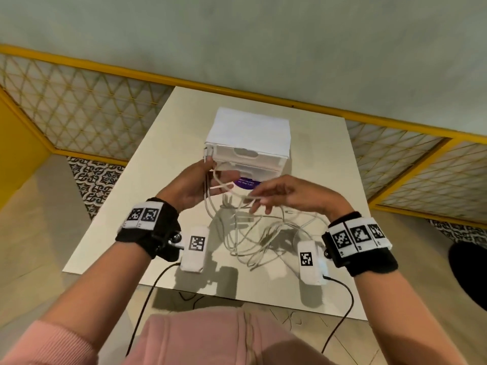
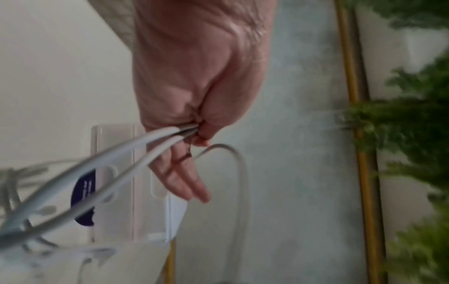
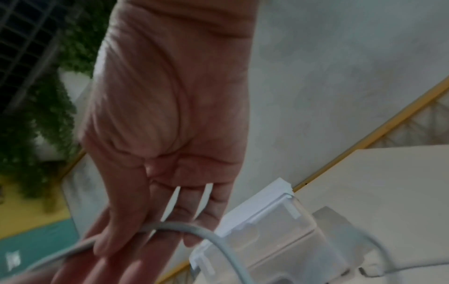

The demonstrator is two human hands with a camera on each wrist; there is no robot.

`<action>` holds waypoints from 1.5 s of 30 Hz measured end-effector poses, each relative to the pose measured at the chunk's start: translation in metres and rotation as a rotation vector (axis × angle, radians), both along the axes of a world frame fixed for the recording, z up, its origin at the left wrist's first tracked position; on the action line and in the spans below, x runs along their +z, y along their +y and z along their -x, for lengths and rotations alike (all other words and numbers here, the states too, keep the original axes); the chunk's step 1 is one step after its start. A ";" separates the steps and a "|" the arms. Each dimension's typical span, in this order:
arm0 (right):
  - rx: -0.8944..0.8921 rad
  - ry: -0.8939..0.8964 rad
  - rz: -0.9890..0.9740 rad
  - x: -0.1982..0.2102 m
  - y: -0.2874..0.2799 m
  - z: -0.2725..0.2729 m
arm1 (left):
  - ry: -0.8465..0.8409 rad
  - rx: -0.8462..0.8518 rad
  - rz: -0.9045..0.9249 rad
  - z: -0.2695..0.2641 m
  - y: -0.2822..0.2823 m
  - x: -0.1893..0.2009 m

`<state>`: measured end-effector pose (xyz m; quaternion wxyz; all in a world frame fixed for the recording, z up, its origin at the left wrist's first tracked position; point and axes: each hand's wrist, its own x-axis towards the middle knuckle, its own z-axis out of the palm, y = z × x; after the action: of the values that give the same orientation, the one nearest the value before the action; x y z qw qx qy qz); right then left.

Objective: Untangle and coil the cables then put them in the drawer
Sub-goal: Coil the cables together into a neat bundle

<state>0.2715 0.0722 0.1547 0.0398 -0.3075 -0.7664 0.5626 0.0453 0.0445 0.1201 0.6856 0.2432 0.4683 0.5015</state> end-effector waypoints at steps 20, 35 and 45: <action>-0.463 0.194 -0.225 0.010 0.021 0.042 | 0.263 -0.195 -0.379 -0.033 -0.017 0.000; 0.029 -0.148 0.026 -0.042 -0.008 0.039 | 0.108 0.093 -0.568 0.010 0.000 0.052; -0.282 -0.018 0.050 -0.056 0.012 -0.012 | 0.865 0.037 -0.596 0.037 -0.012 0.025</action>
<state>0.2834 0.0846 0.0983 0.1041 -0.4182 -0.7015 0.5677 0.0084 0.0325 0.1456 0.3216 0.6043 0.5498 0.4786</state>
